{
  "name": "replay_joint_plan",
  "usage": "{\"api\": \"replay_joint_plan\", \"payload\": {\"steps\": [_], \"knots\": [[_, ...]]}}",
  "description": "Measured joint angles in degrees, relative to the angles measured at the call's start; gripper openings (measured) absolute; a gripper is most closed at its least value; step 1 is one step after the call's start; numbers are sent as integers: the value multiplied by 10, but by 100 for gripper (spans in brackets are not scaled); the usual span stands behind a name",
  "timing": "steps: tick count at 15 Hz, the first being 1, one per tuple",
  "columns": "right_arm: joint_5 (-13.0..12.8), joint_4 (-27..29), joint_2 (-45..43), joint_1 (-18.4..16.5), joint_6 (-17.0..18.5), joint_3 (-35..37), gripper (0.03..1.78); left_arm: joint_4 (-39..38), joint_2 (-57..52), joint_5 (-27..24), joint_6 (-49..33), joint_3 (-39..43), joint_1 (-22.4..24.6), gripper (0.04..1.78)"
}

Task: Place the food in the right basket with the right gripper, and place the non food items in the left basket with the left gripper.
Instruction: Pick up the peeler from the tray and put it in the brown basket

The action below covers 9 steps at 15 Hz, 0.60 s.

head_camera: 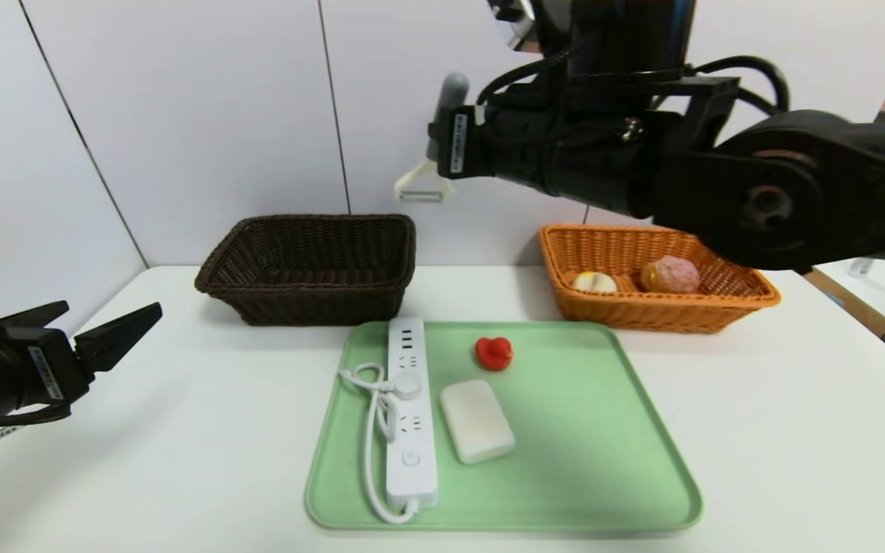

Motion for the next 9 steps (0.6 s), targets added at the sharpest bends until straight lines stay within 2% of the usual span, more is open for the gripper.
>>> {"api": "replay_joint_plan", "payload": {"steps": [2, 6, 9], "knots": [[-1, -55, 49, 17, -30, -29, 32, 0, 0, 1, 0, 2, 0, 169], [-5, -144, 141, 32, -65, -79, 32, 0, 0, 1, 0, 4, 0, 169], [-10, -180, 197, 34, -83, -104, 32, 0, 0, 1, 0, 4, 0, 169]]}}
